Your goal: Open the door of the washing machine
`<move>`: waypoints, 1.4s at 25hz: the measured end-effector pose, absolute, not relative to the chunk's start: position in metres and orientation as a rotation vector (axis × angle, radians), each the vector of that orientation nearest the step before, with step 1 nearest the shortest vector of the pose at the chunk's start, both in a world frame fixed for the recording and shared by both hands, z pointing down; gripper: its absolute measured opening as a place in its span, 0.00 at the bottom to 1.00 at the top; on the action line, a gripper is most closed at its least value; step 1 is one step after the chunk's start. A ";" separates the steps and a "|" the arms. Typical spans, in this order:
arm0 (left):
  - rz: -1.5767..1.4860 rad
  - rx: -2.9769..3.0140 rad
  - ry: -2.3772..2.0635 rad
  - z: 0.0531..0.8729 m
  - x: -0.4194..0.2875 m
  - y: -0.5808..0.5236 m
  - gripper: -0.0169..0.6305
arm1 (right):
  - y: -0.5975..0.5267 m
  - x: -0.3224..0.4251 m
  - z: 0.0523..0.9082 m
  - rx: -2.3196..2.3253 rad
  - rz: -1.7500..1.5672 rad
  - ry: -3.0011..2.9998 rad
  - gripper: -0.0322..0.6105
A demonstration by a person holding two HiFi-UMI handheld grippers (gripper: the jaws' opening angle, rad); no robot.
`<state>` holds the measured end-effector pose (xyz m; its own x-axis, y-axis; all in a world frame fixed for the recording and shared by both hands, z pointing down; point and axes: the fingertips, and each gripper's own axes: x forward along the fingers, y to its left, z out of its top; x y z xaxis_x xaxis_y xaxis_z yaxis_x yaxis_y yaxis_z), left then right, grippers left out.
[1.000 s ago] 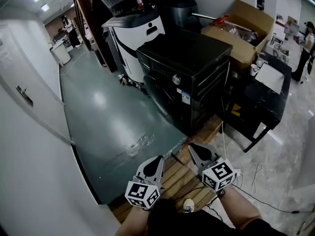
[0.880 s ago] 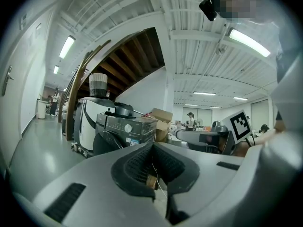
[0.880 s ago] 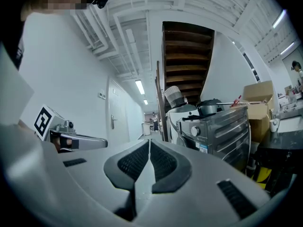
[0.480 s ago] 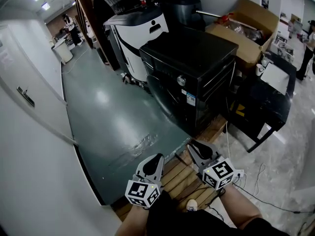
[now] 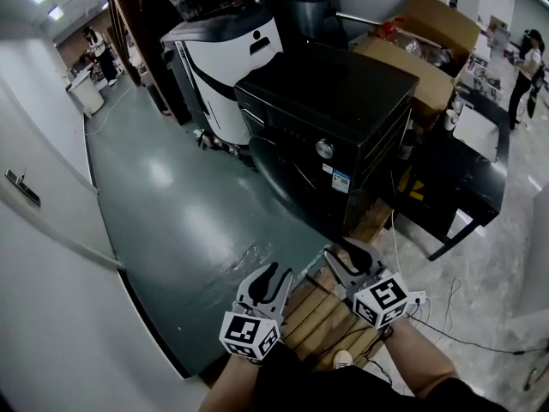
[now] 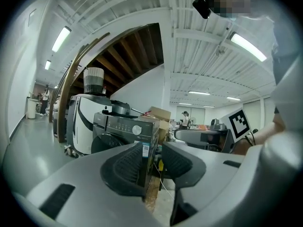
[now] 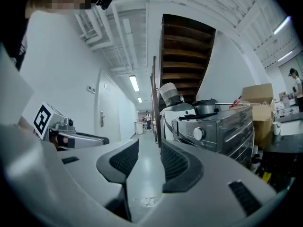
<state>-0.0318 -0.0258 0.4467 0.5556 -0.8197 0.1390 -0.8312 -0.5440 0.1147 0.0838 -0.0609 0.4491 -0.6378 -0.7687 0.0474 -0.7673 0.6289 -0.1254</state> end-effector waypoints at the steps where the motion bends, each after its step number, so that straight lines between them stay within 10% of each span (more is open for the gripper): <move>1: 0.102 2.631 -1.380 0.446 -0.038 -0.035 0.25 | -0.069 0.076 0.449 -1.351 -0.206 2.822 0.30; 35: 0.103 2.798 -0.964 0.394 -0.122 -0.186 0.30 | -0.195 -0.004 0.425 -1.832 -0.216 2.722 0.36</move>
<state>-0.1217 -0.1864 0.3941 0.7874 -0.6039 0.1234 -0.6163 -0.7736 0.1472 -0.0037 -0.1948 0.4252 -0.3716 -0.9080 0.1935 -0.9272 0.3737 -0.0268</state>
